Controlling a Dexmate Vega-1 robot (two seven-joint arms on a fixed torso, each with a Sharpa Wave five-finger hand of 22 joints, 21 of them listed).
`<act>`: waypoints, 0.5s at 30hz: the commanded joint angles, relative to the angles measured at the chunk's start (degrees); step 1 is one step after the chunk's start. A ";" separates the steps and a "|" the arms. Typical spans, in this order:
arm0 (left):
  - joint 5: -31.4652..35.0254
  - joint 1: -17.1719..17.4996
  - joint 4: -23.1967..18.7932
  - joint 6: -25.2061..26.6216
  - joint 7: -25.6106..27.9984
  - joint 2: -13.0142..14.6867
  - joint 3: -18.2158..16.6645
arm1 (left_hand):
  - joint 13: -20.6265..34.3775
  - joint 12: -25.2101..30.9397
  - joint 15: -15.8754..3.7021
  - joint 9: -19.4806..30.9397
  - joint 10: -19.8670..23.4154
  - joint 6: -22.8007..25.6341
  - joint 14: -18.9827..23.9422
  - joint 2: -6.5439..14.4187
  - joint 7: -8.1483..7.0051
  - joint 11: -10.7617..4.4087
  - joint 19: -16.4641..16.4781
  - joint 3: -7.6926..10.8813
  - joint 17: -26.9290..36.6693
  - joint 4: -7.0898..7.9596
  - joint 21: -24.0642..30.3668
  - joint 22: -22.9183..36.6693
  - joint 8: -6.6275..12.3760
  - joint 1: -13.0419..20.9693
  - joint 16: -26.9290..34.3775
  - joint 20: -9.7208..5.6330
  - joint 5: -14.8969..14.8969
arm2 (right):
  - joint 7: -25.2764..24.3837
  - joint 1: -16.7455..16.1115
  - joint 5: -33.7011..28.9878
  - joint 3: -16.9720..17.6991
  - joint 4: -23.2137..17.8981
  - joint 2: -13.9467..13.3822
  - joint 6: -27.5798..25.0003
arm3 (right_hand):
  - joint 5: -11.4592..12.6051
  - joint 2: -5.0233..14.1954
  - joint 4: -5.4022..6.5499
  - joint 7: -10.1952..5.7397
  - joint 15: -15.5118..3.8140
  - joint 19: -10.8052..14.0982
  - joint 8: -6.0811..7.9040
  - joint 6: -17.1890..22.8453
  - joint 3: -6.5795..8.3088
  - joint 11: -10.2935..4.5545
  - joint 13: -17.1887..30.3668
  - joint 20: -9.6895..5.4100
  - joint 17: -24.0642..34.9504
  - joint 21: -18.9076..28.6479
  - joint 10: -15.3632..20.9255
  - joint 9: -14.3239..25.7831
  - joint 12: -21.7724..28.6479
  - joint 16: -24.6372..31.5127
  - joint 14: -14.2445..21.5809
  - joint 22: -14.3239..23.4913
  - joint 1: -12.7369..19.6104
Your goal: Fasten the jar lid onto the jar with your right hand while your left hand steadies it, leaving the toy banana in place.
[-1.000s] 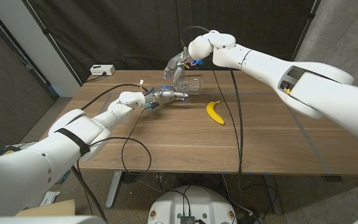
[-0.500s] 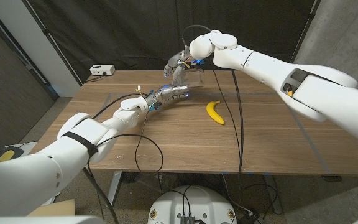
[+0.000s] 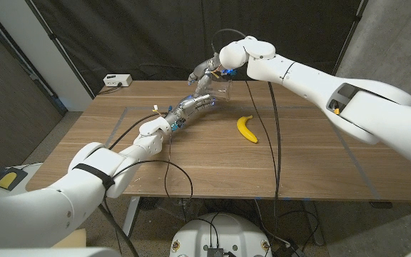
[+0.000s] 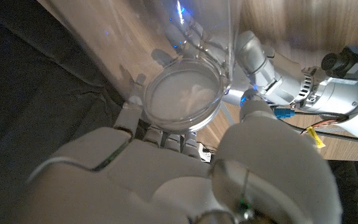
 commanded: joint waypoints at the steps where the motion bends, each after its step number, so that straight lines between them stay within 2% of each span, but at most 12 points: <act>1: 8.55 10.41 -28.48 6.72 22.48 10.04 4.16 | -0.13 -0.12 -5.83 0.31 1.95 9.51 0.69 3.65 -5.62 -0.83 0.50 1.37 0.22 0.94 0.39 0.24 0.79 -0.86 0.25 0.39 -0.21 | -11.24 -5.21 -1.84 3.95 -6.89 -4.31 1.10 | 1.27 -0.31 2.08 1.07 2.39 -12.90 -2.60 -6.46 -2.48 1.82 0.29 0.01 0.03 0.03 -6.52 0.51 -2.40 0.38 -8.26 0.17 -5.88; 4: 10.02 11.06 -32.23 9.27 24.93 12.20 5.22 | -0.25 -0.20 -5.34 0.24 2.36 9.67 0.70 3.84 -5.37 -1.00 0.43 1.46 0.21 0.99 0.45 0.30 0.77 -0.96 0.22 0.52 -0.36 | -14.91 -6.62 -2.23 5.19 -7.42 -4.97 2.47 | 1.43 -0.52 2.27 1.10 2.24 -14.12 -3.13 -7.94 -2.83 1.75 0.36 0.00 0.06 0.19 -6.67 0.58 -2.37 0.71 -8.25 0.23 -6.51; 8: 10.85 11.64 -35.85 12.49 27.00 14.31 6.11 | -0.42 -0.15 -5.03 0.12 3.28 9.70 0.82 3.97 -5.05 -0.85 0.31 1.55 0.15 0.99 0.52 0.37 0.63 -1.05 0.20 0.63 -0.57 | -17.18 -7.99 -1.02 6.84 -6.89 -5.17 3.82 | 1.62 -0.78 2.30 1.03 1.84 -14.72 -3.05 -7.91 -3.10 1.71 0.41 -0.02 0.03 0.43 -5.57 0.61 -1.85 1.32 -7.07 0.30 -6.86; 10: 12.35 11.62 -38.05 14.39 28.06 15.97 6.94 | -0.56 -0.50 -4.77 0.03 2.97 9.08 0.66 4.07 -4.67 -0.73 0.25 1.63 0.09 0.96 0.58 0.43 0.22 -1.08 0.07 0.71 -0.71 | -17.59 -8.60 1.08 8.06 -5.95 -5.06 4.83 | 1.94 -1.48 2.10 0.88 1.61 -14.75 -2.02 -5.47 -3.54 1.36 0.44 -0.08 -0.10 0.89 -3.66 0.62 -1.01 2.05 -5.29 0.41 -7.09; 11: 13.07 11.67 -39.16 15.20 28.78 16.68 7.25 | -0.67 -0.70 -4.13 -0.05 2.88 9.00 0.62 4.23 -4.32 -0.51 0.08 1.70 0.07 1.01 0.60 0.48 0.05 -1.17 0.02 0.88 -0.81 | -17.97 -8.89 1.80 8.56 -5.61 -5.05 5.11 | 1.99 -1.53 2.05 0.83 1.45 -14.74 -1.90 -5.13 -3.57 1.43 0.43 -0.08 -0.13 0.94 -3.54 0.61 -0.95 2.13 -5.05 0.43 -7.06; 15: 17.33 11.38 -43.73 18.37 31.47 19.91 8.91 | -0.81 -0.95 -3.84 -0.14 2.82 8.90 0.68 4.43 -3.96 -0.39 -0.15 1.76 0.05 1.12 0.61 0.55 -0.19 -1.40 0.00 1.17 -0.94 | -19.94 -9.99 4.33 10.42 -4.56 -5.20 6.68 | 2.15 -1.70 1.95 0.80 1.31 -14.64 -1.61 -4.33 -3.70 1.54 0.43 -0.09 -0.22 1.09 -2.88 0.59 -0.67 2.25 -4.65 0.46 -7.09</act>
